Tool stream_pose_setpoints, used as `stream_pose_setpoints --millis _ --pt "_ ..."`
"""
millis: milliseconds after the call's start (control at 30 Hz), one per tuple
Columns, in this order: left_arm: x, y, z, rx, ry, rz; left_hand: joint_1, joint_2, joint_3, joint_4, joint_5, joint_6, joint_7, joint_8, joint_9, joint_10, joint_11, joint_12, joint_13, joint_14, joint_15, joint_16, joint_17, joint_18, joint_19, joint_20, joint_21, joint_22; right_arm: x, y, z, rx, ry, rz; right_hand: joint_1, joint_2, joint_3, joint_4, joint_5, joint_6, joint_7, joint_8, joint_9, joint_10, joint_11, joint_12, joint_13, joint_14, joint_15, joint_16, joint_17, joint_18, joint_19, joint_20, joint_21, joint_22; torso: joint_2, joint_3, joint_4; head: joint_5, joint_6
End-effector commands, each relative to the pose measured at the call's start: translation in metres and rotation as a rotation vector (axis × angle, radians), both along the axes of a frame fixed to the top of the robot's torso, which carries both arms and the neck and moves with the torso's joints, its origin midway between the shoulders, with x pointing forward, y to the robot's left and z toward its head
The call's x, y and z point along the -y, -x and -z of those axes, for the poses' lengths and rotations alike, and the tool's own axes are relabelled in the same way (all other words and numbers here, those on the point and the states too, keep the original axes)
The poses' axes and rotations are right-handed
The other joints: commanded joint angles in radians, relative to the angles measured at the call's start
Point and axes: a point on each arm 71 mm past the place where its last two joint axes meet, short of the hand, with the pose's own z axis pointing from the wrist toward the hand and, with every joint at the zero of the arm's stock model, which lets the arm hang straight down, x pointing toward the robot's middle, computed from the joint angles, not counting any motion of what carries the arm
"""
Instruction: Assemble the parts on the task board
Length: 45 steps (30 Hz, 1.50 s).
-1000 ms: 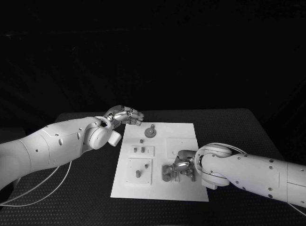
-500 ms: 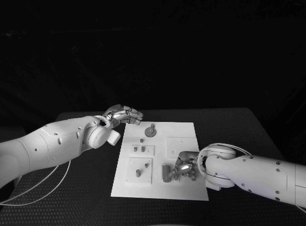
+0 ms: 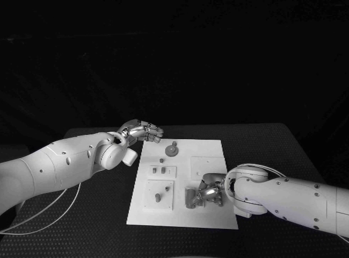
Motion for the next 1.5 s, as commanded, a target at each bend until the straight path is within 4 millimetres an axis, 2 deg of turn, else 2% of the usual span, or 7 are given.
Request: stream_pose_setpoints --millis 33,500,633,967,1067,1333,1500 --pt "0.002 0.0 -0.001 0.003 0.01 0.015 -0.007 0.004 0.001 0.006 -0.003 -0.002 0.008 0.003 -0.002 -0.002 0.001 -0.006 -0.001 0.0 0.004 -0.004 0.001 0.011 -0.003 0.005 0.003 -0.001 -0.002 -0.001 -0.001 0.023 -0.023 -0.001 -0.002 0.012 -0.002 -0.005 -0.001 0.011 0.001 -0.004 0.001 0.004 -0.003 -0.005 -0.001 -0.004 -0.003 0.007 -0.001 0.012 0.002 0.002 0.003 0.014 0.0 0.0001 0.0 0.0 0.001" --pt "0.002 0.0 -0.001 0.002 0.01 0.015 -0.01 0.007 0.002 0.009 -0.003 -0.002 0.008 0.003 -0.002 -0.002 0.002 -0.006 -0.002 0.0 0.005 -0.005 0.002 0.011 -0.004 0.005 0.003 -0.001 0.0 -0.008 -0.004 0.081 -0.052 0.043 -0.018 0.053 -0.008 -0.006 0.001 0.016 -0.001 -0.006 0.001 0.009 -0.006 -0.006 -0.002 0.005 -0.005 0.01 0.002 0.012 0.007 0.0 0.003 0.013 0.001 0.0 0.0004 0.001 0.002" --pt "0.003 0.0 -0.001 0.003 0.01 0.016 -0.01 0.007 0.002 0.009 -0.003 -0.002 0.008 0.003 -0.002 -0.003 0.002 -0.006 -0.002 0.0 0.005 -0.005 0.003 0.011 -0.004 0.005 0.003 -0.001 -0.001 -0.008 -0.004 0.084 -0.061 0.038 0.005 0.096 -0.011 -0.061 0.0 0.009 0.002 -0.012 -0.001 0.011 -0.003 -0.007 -0.003 0.002 -0.003 0.011 -0.005 0.012 0.007 0.0 0.003 0.014 0.001 -0.0001 0.0 0.002 0.001" --pt "0.002 0.0 -0.001 0.001 0.009 0.016 -0.01 0.008 0.003 0.01 -0.003 -0.002 0.008 0.003 -0.002 -0.003 0.002 -0.006 -0.003 0.0 0.005 -0.006 0.003 0.012 -0.004 0.005 0.003 -0.001 0.001 -0.01 -0.004 0.094 -0.059 0.043 0.015 0.106 -0.012 -0.085 0.001 0.01 0.003 -0.014 -0.001 0.012 -0.002 -0.007 -0.003 0.001 -0.002 0.011 -0.009 0.012 0.007 0.002 0.002 0.014 0.0 -0.0002 -0.0001 0.001 -0.001" --pt "0.002 0.0 -0.001 0.0 0.009 0.016 -0.01 0.008 0.003 0.01 -0.003 -0.002 0.009 0.003 -0.002 -0.003 0.002 -0.006 -0.003 0.0 0.005 -0.006 0.003 0.012 -0.004 0.005 0.003 -0.001 0.001 -0.011 -0.005 0.109 -0.079 0.049 0.004 0.087 -0.019 -0.084 0.001 0.011 0.003 -0.015 -0.002 0.012 -0.001 -0.008 -0.004 0.002 -0.001 0.012 -0.009 0.012 0.008 0.004 0.001 0.014 0.0 0.0 -0.0002 0.001 -0.001" --pt "0.0 0.0 -0.001 -0.001 0.005 0.008 -0.01 0.009 0.004 0.01 -0.003 -0.003 0.009 0.003 -0.003 -0.003 0.002 -0.006 -0.003 -0.001 0.005 -0.007 0.004 0.012 -0.005 0.006 0.003 -0.001 0.002 -0.007 -0.011 0.121 -0.149 0.061 -0.052 -0.045 0.026 0.04 0.002 0.022 -0.003 -0.014 0.0 0.033 -0.007 0.011 0.012 0.027 -0.008 0.021 0.012 0.012 0.026 -0.005 -0.002 0.011 0.0 0.0003 -0.0002 0.002 0.0" --pt "0.0 0.0 -0.001 -0.001 0.005 0.009 -0.009 0.01 0.005 0.011 -0.003 -0.003 0.009 0.003 -0.003 -0.003 0.002 -0.006 -0.003 -0.001 0.005 -0.007 0.004 0.012 -0.005 0.006 0.003 -0.001 0.002 -0.004 -0.011 0.092 -0.129 0.034 -0.049 -0.058 0.034 0.05 0.001 0.024 -0.004 -0.012 0.002 0.041 -0.009 0.021 0.021 0.033 -0.01 0.024 0.018 0.012 0.029 -0.009 0.0 0.012 0.0 0.0 -0.0002 0.002 0.0"
